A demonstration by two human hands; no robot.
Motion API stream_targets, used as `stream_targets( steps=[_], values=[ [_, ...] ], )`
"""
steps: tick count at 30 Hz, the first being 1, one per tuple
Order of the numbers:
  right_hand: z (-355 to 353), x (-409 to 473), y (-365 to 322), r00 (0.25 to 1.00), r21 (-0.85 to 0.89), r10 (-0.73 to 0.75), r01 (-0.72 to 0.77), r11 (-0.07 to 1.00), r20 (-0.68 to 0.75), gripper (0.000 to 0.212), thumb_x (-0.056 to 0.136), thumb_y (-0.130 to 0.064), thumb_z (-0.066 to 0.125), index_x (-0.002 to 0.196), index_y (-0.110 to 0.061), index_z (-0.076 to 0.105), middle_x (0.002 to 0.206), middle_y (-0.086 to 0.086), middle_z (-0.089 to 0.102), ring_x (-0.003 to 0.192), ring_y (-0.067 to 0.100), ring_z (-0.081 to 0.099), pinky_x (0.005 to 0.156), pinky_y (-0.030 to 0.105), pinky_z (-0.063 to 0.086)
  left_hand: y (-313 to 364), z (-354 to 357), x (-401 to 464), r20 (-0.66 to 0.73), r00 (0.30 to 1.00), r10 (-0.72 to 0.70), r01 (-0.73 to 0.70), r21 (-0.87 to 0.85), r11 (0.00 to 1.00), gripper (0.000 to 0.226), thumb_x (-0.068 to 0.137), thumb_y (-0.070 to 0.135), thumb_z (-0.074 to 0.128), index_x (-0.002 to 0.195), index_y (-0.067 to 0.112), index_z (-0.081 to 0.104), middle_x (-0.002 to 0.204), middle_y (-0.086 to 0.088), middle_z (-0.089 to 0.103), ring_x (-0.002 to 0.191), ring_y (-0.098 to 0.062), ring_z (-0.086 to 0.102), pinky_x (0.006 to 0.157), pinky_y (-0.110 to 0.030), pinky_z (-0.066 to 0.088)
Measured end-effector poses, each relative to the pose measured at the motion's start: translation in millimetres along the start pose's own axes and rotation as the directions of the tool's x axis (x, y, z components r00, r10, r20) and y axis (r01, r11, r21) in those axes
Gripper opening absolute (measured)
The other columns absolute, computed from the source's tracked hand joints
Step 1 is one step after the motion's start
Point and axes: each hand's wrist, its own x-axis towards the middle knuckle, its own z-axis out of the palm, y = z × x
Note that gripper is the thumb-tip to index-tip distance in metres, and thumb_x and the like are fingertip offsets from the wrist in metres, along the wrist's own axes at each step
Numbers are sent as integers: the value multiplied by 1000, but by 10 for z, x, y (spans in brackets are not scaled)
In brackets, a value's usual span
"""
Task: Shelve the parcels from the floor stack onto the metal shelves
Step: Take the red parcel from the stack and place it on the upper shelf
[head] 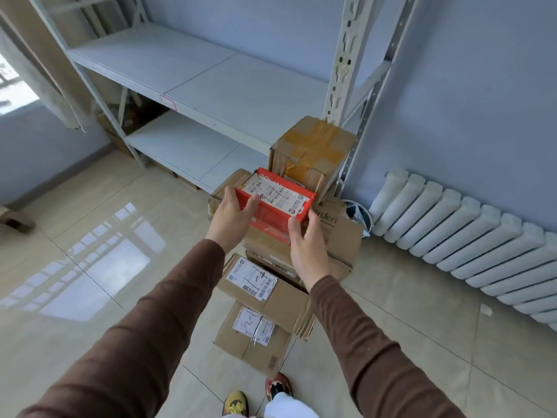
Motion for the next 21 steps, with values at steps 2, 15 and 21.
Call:
stream_targets(
  steps=[2,15,21],
  values=[
    [69,-29,-34,999,31,-44,43,999,8,61,105,-46,44,156,-17,25,148,-2,46,135,11,47,103,23,45,-49,-92,-45,-58,998,32,-34,-30,999,42,100,57,47,126,24,42,125,-3,64,109,-23,65,94,-46,58],
    [1211,-349,-690,909,196,-277,224,955,310,40,104,-32,54,139,-20,39,139,-2,55,124,9,56,81,1,48,-615,-1363,-828,-537,843,-26,-70,-158,985,33,102,42,55,127,22,45,115,2,65,108,-16,65,95,-42,57],
    [2122,-1027,-1029,761,291,-365,239,926,536,53,102,-24,60,148,-21,34,142,-3,50,127,7,49,76,-3,44,-1171,-2214,-1673,-752,651,-103,-80,-203,976,32,99,40,61,124,26,46,113,1,66,107,-20,64,96,-49,54]
  ],
)
